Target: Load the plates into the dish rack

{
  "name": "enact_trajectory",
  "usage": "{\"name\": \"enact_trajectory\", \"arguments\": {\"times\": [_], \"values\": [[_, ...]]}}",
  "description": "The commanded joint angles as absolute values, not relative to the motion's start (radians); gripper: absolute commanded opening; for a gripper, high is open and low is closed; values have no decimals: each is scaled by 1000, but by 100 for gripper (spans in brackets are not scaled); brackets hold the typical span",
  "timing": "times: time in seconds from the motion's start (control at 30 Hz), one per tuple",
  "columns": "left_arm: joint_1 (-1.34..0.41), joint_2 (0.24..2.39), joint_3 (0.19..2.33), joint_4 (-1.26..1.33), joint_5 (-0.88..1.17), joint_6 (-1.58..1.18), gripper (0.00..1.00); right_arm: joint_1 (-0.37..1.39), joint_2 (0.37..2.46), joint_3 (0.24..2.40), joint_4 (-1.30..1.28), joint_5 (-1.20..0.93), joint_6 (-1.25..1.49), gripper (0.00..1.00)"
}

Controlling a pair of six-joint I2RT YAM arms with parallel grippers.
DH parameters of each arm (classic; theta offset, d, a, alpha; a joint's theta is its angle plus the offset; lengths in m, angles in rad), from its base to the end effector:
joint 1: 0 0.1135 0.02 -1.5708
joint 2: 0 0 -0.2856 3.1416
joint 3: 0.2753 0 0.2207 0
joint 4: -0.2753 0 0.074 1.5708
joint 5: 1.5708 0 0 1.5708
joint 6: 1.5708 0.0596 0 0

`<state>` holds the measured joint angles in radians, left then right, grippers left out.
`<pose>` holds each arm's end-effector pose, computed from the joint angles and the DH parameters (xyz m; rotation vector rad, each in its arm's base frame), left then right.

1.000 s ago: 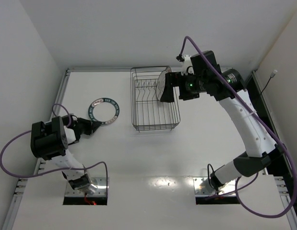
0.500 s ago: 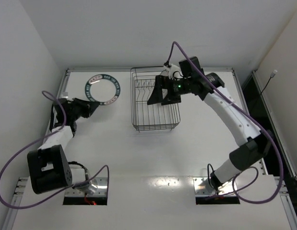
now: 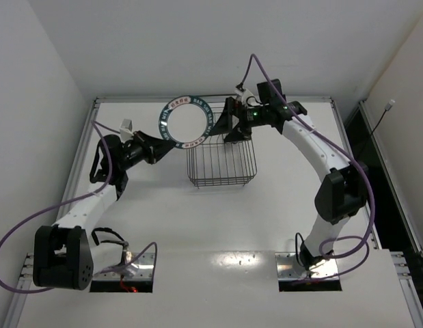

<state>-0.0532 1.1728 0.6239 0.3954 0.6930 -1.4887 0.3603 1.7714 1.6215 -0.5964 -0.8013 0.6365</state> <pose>0.2379 -0.0508 0.2988 -0.8215 1.8515 -1.6569 0.3411 0.1743 0.3426 -0.1108 2.4581 1.4059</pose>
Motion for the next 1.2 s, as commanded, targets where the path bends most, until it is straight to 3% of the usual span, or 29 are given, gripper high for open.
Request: {"name": "enact_trajectory", "arguments": {"times": [0.0, 0.13, 0.3, 0.4, 0.43, 0.53, 0.6, 0.67, 0.73, 0.8, 0.83, 0.87, 0.97, 1.17], "values": [[-83, 1112, 687, 362, 690, -1465, 0, 328, 1787, 1589, -485, -845, 661, 100], [-126, 1074, 687, 283, 672, -1476, 0, 318, 1796, 1533, -313, -888, 758, 83], [-149, 1035, 698, 150, 652, -1428, 0, 318, 1807, 1532, -215, -908, 818, 76], [-160, 1015, 689, 138, 643, -1428, 0, 318, 1825, 1532, -192, -908, 837, 64], [-170, 1015, 689, 138, 643, -1439, 0, 318, 1825, 1532, -192, -908, 838, 54], [-193, 1025, 699, 117, 634, -1439, 0, 318, 1838, 1532, -181, -919, 847, 39], [-207, 1049, 724, 98, 634, -1439, 0, 318, 1847, 1532, -181, -919, 847, 24], [-219, 1089, 735, 69, 634, -1414, 0, 318, 1847, 1532, -172, -919, 847, 0], [-242, 1120, 759, 58, 647, -1385, 0, 318, 1847, 1551, -181, -908, 847, 0], [-258, 1153, 791, 9, 647, -1355, 12, 318, 1847, 1578, -218, -896, 838, 0], [-268, 1154, 811, -30, 647, -1304, 23, 318, 1847, 1592, -241, -853, 819, 0], [-268, 1167, 833, -137, 620, -1275, 42, 318, 1833, 1621, -259, -829, 819, 0], [-259, 1167, 925, -332, 565, -1157, 73, 296, 1822, 1714, -340, -740, 778, 0], [-206, 1186, 1025, -614, 488, -999, 76, 278, 1858, 1961, -605, -439, 678, 0]]}}
